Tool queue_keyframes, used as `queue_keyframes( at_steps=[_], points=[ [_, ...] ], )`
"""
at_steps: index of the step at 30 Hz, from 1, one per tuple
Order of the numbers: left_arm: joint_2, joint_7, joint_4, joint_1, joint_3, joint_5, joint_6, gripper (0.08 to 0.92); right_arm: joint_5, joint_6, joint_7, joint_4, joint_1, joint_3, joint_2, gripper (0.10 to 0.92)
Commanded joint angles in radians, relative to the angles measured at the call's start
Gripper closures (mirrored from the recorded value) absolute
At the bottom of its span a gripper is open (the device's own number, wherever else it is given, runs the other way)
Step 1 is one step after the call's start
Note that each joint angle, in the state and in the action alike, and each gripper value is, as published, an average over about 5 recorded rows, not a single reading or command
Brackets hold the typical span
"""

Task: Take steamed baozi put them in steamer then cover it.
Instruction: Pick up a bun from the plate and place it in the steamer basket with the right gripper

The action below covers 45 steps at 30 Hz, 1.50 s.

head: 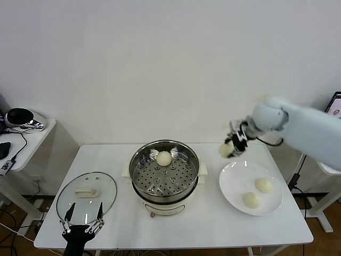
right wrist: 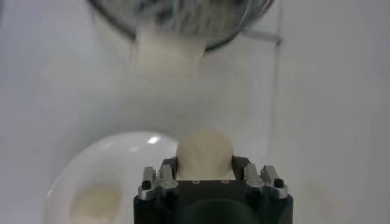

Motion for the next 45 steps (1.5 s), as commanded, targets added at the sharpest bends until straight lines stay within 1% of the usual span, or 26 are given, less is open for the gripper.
queue_keyframes(
  at_steps=[1, 4, 6, 10, 15, 32, 40, 43, 45],
  points=[
    [0.0, 0.0, 0.002, -0.003, -0.002, -0.004, 0.0, 0.177, 0.284, -0.107, 0.085, 0.088, 0.214, -0.134, 0.161, 0.463],
    [-0.001, 0.0, 0.002, -0.003, -0.006, -0.009, -0.001, 0.177, 0.36, -0.148, 0.124, 0.049, 0.165, -0.119, 0.283, 0.461],
    [-0.003, 0.0, 0.001, -0.003, -0.008, -0.01, -0.001, 0.177, 0.384, -0.164, 0.136, 0.003, 0.128, -0.107, 0.36, 0.46],
    [-0.007, 0.001, -0.009, -0.001, -0.016, -0.011, -0.002, 0.177, 0.389, -0.183, 0.147, -0.106, 0.051, -0.097, 0.485, 0.46],
    [-0.011, 0.0, -0.007, -0.006, -0.027, -0.017, -0.003, 0.177, 0.377, -0.219, 0.16, -0.196, -0.015, -0.104, 0.576, 0.457],
    [-0.016, 0.0, -0.02, -0.011, -0.02, -0.016, -0.007, 0.177, 0.266, -0.218, 0.151, -0.401, -0.147, -0.102, 0.721, 0.457],
    [-0.017, 0.0, -0.022, -0.008, -0.021, -0.016, -0.012, 0.177, 0.216, -0.205, 0.139, -0.468, -0.181, -0.103, 0.749, 0.452],
    [-0.019, 0.0, -0.022, -0.008, -0.02, -0.016, -0.013, 0.177, 0.207, -0.206, 0.135, -0.471, -0.187, -0.102, 0.748, 0.403],
    [-0.02, 0.0, -0.022, -0.009, -0.019, -0.015, -0.013, 0.177, 0.197, -0.206, 0.125, -0.472, -0.185, -0.1, 0.743, 0.344]
  ],
)
